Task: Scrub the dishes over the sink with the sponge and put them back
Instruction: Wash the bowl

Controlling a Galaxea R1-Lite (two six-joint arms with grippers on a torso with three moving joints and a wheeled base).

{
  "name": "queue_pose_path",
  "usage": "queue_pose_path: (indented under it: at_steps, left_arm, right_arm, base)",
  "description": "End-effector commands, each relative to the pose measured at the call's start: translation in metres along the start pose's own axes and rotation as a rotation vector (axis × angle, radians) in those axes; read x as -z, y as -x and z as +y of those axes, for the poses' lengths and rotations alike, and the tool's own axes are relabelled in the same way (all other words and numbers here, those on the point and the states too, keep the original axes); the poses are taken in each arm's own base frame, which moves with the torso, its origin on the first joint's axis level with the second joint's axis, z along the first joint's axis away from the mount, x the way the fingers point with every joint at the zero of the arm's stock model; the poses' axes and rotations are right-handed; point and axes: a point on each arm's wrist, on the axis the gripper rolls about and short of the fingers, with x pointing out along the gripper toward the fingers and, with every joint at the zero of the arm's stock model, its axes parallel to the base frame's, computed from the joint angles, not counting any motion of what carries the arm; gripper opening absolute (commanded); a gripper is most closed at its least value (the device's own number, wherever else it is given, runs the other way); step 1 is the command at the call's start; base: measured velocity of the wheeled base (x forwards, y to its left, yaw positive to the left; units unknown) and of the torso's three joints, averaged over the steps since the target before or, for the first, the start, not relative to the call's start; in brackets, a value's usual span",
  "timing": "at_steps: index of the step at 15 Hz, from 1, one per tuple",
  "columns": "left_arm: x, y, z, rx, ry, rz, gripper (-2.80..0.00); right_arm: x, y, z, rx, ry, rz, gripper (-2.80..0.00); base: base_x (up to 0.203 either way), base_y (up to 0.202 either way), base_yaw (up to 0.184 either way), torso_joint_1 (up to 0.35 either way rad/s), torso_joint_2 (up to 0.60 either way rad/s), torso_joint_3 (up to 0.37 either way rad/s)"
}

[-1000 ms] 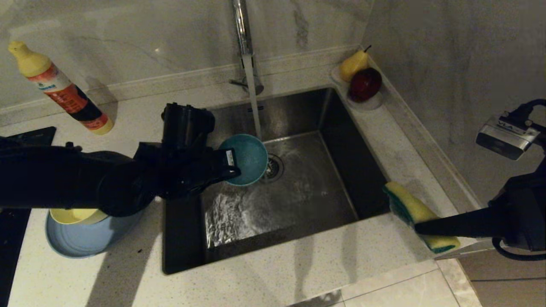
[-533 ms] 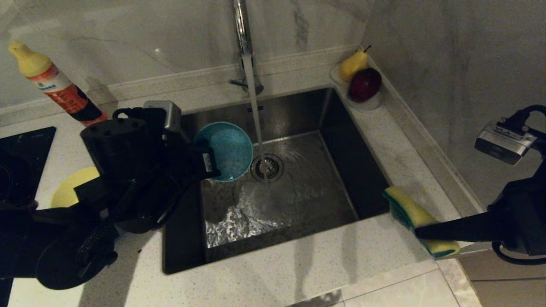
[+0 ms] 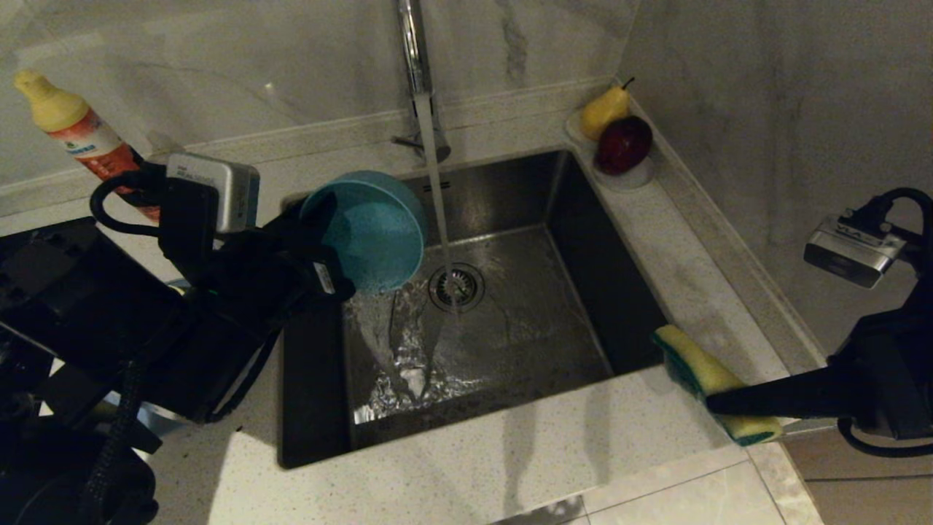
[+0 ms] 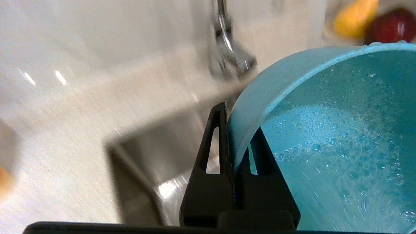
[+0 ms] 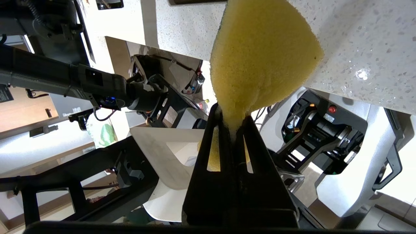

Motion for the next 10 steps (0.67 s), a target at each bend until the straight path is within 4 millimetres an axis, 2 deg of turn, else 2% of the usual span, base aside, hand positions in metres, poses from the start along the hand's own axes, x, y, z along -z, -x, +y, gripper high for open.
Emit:
queue_pose_path:
  at_steps: [1,5,10]
  left_arm:
    - [-0.003,0.004,0.002,-0.014,-0.039,-0.038,-2.8]
    - [-0.005,0.007,0.003,0.005,-0.083,-0.048,-2.8]
    - [-0.02,0.014,0.009,0.003,-0.075,-0.102,-2.8]
  right_arm:
    - [0.0,-0.004,-0.002,-0.001,-0.013,0.018,-2.8]
    - [0.003,-0.005,-0.003,0.007,-0.029,0.043,-2.8]
    - [0.003,-0.009,-0.003,0.006,-0.035,0.067,-2.8]
  base:
    - [0.0,0.0,0.0,0.0,0.0,0.0]
    - [0.0,0.0,0.0,0.0,0.0,0.0]
    - [0.0,0.0,0.0,0.0,0.0,0.0]
